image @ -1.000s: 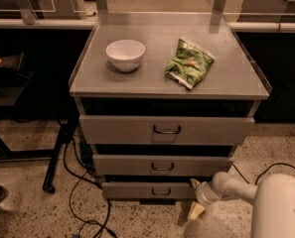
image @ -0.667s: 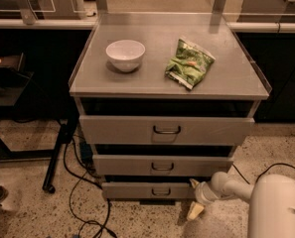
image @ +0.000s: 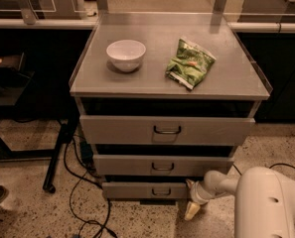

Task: Open bottom drawer

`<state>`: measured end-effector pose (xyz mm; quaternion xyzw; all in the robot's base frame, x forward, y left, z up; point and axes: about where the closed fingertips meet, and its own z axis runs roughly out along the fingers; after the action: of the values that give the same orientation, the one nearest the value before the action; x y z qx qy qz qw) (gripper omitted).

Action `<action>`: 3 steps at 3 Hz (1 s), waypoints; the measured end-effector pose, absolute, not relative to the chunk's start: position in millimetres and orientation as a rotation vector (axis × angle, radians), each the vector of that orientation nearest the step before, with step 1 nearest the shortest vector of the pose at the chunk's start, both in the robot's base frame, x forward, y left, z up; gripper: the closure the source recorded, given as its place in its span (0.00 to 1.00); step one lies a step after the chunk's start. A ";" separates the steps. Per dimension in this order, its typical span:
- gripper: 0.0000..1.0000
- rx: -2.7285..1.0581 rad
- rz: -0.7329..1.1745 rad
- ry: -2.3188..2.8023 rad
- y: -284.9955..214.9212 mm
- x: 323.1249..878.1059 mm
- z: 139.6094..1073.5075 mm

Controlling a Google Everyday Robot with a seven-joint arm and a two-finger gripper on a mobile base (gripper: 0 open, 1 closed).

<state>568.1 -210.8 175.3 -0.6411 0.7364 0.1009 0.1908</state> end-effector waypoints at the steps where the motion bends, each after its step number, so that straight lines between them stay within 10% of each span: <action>1: 0.00 -1.877 0.299 2.105 -205.0 554.8 158.2; 3: 0.00 -1.808 0.374 2.158 -213.0 499.2 216.8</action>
Offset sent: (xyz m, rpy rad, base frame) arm -0.0680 -0.0018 -0.0023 -0.0255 0.1797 -0.0064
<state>499.2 -213.0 216.8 -0.6294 0.7513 0.1303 0.1501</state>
